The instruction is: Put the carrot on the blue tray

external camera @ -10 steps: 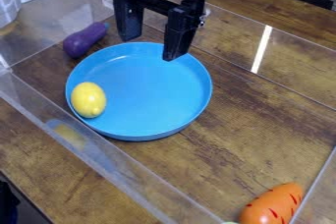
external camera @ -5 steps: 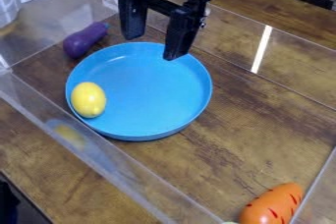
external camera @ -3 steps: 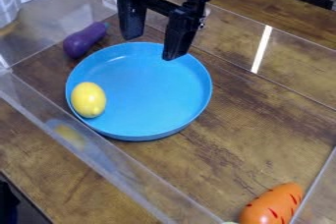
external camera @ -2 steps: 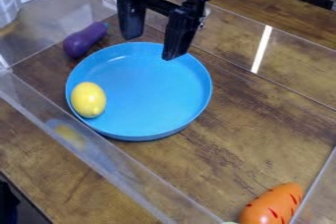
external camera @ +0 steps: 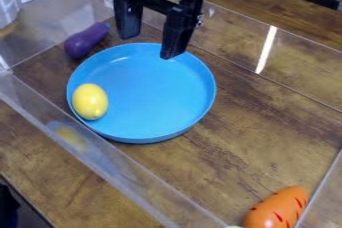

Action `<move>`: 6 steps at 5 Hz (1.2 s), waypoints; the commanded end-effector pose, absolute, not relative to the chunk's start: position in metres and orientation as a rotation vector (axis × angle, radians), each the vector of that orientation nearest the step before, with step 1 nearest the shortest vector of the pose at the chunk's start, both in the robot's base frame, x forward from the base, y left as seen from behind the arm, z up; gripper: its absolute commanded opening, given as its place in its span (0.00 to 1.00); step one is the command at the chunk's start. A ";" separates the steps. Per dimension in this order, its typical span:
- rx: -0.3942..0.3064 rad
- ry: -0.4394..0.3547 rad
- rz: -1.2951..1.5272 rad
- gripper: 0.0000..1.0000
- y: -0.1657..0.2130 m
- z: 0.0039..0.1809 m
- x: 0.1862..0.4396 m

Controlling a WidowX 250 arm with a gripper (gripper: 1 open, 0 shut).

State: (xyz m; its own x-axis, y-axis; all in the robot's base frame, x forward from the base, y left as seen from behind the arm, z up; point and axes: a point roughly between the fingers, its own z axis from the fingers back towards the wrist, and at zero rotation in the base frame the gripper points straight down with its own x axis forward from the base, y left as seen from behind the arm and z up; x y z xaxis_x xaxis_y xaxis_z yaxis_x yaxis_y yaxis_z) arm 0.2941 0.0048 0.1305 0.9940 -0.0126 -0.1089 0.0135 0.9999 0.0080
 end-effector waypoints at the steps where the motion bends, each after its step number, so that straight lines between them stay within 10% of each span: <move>1: 0.006 0.090 -0.013 1.00 0.004 0.135 0.296; 6: 0.016 0.082 -0.021 1.00 -0.003 0.142 0.299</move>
